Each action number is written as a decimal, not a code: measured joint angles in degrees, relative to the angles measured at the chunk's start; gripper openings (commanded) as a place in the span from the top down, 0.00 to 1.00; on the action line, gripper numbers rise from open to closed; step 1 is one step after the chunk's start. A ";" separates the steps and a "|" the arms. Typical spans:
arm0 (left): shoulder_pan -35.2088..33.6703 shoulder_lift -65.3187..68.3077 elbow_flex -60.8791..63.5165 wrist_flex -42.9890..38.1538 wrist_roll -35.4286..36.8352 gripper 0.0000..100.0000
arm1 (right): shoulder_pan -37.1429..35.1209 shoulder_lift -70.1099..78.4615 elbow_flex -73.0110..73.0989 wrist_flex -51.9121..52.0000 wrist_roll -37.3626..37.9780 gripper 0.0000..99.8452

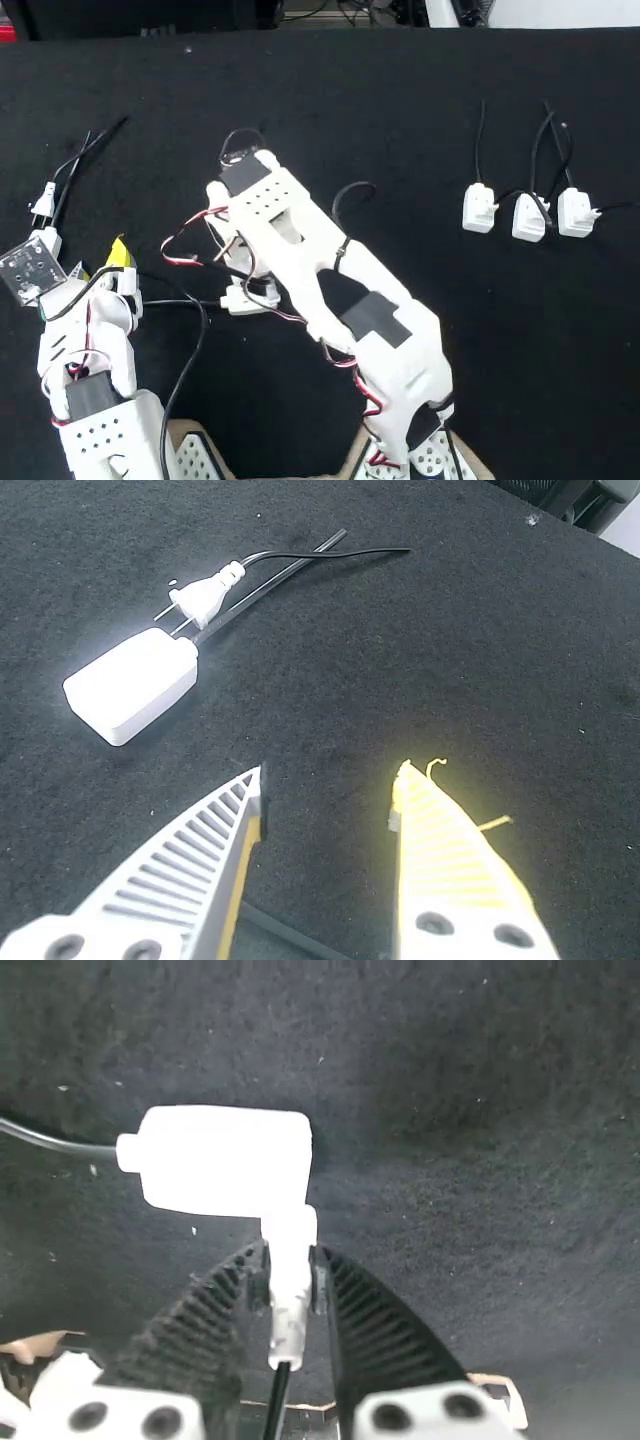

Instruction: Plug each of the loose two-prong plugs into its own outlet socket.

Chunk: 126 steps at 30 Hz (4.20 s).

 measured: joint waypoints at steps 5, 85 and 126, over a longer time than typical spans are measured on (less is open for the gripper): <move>0.00 0.00 0.00 -1.41 0.00 0.79 | 0.00 0.00 0.09 0.00 0.09 0.99; -0.53 0.00 0.62 -1.41 0.00 0.79 | 0.18 5.71 -5.63 -0.18 -2.99 0.99; -0.53 0.00 0.62 -1.41 0.00 0.79 | 2.29 13.19 -10.64 0.18 16.53 0.98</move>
